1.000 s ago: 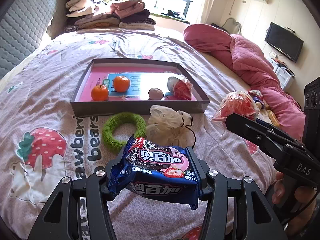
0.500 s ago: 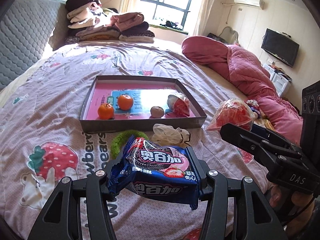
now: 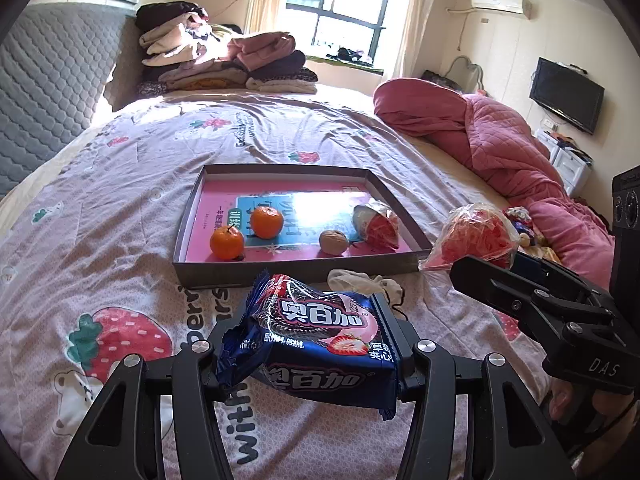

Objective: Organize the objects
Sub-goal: 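Lift the snack pack with left tool while right tool lifts the ball container, then carry the snack pack and ball container over the pink tray with both tools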

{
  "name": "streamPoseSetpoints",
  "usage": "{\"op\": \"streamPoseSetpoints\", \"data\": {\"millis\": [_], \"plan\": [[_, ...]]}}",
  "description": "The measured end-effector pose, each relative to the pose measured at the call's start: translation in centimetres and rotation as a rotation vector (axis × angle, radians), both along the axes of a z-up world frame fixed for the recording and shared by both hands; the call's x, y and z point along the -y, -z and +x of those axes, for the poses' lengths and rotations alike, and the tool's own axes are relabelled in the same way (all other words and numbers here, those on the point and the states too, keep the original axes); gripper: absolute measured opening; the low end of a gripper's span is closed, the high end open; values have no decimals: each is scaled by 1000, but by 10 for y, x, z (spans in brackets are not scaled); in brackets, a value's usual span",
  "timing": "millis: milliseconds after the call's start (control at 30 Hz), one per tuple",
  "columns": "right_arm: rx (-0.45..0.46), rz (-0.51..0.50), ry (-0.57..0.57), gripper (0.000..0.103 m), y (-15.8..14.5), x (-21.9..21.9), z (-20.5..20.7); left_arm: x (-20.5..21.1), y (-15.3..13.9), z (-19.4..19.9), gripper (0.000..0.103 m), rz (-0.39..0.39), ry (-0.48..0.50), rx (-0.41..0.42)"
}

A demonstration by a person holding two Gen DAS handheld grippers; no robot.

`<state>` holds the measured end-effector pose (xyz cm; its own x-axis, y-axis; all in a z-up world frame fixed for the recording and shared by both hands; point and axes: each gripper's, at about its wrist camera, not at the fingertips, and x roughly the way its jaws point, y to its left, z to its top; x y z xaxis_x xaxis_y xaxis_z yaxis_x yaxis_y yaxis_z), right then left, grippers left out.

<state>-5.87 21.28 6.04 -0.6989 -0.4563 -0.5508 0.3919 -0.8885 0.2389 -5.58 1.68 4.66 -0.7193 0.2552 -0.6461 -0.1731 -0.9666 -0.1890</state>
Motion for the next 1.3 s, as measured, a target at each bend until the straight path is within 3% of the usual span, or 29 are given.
{"op": "streamPoseSetpoints", "data": {"millis": [800, 1300], "plan": [[-30, 49, -10, 70, -5, 13, -43, 25, 0, -52, 57, -33, -41, -23], [-21, 91, -3, 70, 10, 13, -80, 34, 13, -93, 57, -71, -43, -16]]}}
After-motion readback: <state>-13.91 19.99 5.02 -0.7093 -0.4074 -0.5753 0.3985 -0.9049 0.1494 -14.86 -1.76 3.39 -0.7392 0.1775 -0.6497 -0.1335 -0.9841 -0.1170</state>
